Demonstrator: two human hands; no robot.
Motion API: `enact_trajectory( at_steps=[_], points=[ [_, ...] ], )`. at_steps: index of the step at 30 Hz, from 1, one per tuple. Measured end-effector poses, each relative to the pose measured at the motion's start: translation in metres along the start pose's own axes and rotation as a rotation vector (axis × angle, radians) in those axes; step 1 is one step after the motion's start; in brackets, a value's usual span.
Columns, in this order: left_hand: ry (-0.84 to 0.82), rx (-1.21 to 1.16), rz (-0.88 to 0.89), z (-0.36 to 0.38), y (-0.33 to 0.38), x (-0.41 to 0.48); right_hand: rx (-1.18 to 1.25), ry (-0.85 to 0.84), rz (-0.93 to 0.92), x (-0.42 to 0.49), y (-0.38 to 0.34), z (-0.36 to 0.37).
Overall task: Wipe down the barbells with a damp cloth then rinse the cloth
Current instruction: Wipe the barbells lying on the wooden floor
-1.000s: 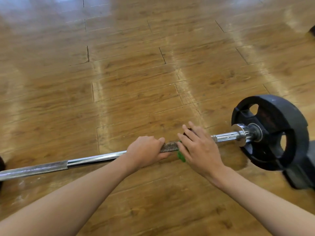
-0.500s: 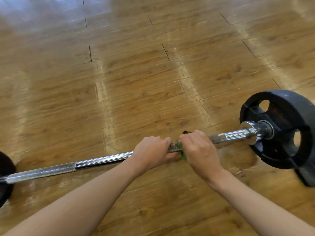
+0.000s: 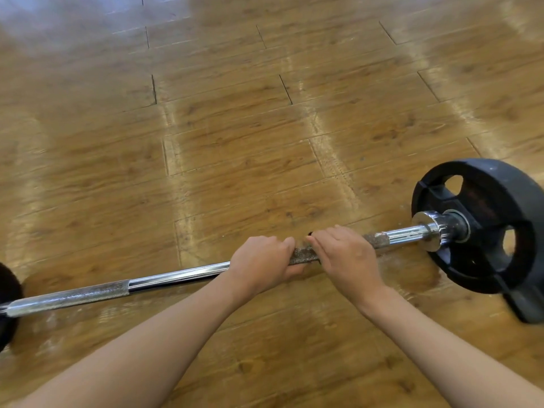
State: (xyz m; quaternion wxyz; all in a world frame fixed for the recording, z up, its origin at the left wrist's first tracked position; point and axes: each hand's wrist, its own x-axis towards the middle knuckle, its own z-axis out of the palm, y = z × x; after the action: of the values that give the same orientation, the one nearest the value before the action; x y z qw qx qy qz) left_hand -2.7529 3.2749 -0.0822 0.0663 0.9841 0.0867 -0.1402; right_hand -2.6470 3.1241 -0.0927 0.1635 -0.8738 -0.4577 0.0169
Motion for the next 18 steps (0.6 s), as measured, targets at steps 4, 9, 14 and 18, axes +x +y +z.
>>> enact_trajectory(
  at_steps=[4,9,14,18],
  points=[
    [-0.005,0.000,-0.004,0.001,0.001,-0.003,-0.026,-0.043,0.092,0.007,0.053,-0.018],
    [0.011,0.009,-0.015,0.004,0.002,-0.002,-0.166,-0.290,0.381,0.041,0.036,-0.028],
    [0.012,0.014,-0.026,0.004,0.004,-0.001,-0.060,-0.217,0.148,0.030,-0.039,-0.001],
    [0.010,0.033,-0.023,0.002,0.006,-0.005,-0.032,0.006,-0.119,-0.012,0.006,0.000]
  ],
)
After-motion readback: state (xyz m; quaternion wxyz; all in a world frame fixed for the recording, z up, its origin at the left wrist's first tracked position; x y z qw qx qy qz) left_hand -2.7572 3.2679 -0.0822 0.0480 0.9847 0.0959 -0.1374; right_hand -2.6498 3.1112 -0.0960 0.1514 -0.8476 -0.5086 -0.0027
